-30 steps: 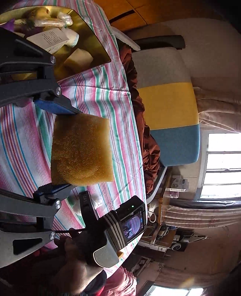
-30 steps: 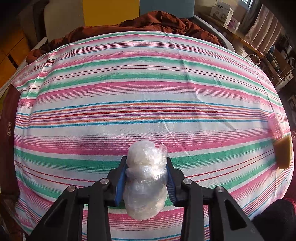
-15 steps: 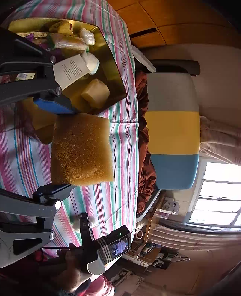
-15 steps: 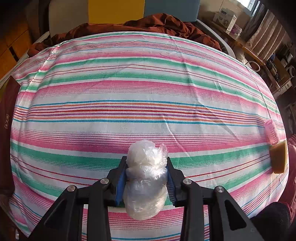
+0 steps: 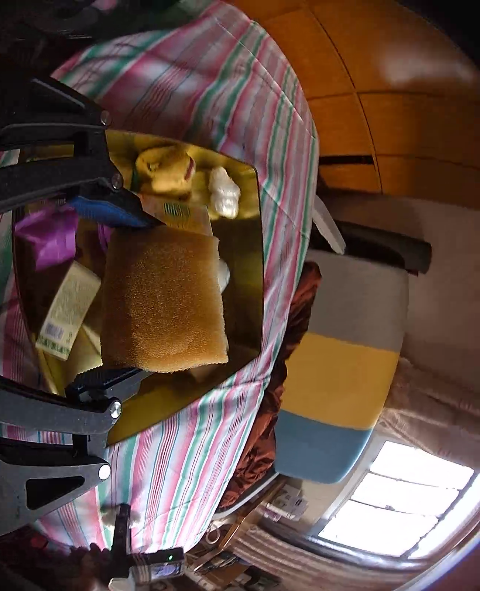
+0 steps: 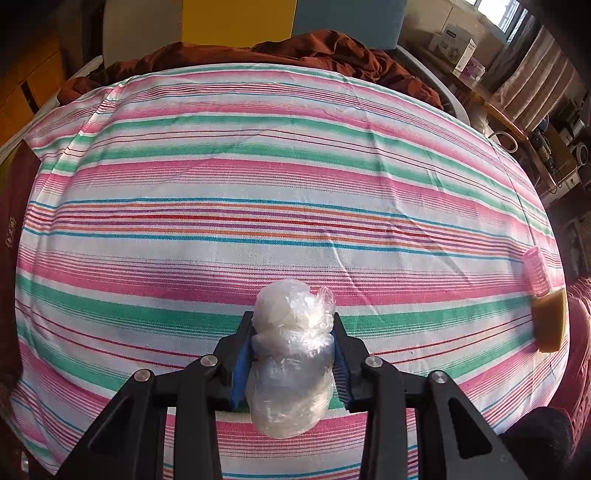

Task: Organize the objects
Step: 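Carry the yellow sponge into the gold tray and open the left gripper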

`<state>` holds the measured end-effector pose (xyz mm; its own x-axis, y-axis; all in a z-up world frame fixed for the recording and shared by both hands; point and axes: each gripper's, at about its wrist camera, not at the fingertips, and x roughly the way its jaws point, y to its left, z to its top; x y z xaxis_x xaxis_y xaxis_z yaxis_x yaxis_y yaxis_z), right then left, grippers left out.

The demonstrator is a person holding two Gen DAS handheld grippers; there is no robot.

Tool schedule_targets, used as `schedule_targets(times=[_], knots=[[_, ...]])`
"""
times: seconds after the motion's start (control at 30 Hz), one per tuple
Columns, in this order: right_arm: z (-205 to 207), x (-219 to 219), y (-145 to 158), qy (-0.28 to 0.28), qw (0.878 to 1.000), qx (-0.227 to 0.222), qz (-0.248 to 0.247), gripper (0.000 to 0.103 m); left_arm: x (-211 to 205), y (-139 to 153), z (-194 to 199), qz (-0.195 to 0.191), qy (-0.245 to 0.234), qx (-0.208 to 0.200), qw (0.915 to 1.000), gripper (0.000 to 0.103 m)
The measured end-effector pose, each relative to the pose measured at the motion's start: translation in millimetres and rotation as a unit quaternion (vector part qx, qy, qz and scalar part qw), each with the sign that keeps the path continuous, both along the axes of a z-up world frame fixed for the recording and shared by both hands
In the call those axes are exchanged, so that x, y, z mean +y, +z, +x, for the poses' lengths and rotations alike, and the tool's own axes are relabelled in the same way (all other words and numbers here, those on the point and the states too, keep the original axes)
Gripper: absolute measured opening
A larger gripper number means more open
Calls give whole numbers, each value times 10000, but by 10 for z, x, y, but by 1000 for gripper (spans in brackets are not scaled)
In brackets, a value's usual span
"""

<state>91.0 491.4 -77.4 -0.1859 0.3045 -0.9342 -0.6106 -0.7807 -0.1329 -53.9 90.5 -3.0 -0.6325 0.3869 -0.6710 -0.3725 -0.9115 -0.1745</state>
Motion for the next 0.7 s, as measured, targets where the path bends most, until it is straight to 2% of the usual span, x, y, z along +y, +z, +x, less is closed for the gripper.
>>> schedule_targets(times=[0.1, 0.2, 0.4, 0.53, 0.6, 0.7], knots=[[10, 3, 6, 15, 10000, -10, 13, 37, -201, -152, -194, -117, 394, -316, 9987, 65], [12, -14, 11, 19, 10000, -15, 19, 37, -314, -241, -289, -58, 573, -507, 9971, 65], [4, -22, 2, 19, 10000, -21, 27, 37, -181, -370, -376, 8, 448, -857, 9953, 66], [13, -31, -4, 7, 10000, -12, 11, 37, 23, -475, -465, -133, 377, -1052, 9936, 67], [11, -33, -4, 8, 10000, -13, 11, 37, 61, -494, -543, -259, 460, -1042, 9932, 70], [12, -37, -6, 3, 10000, -10, 9, 37, 29, -520, -670, -233, 606, -1159, 9911, 76]])
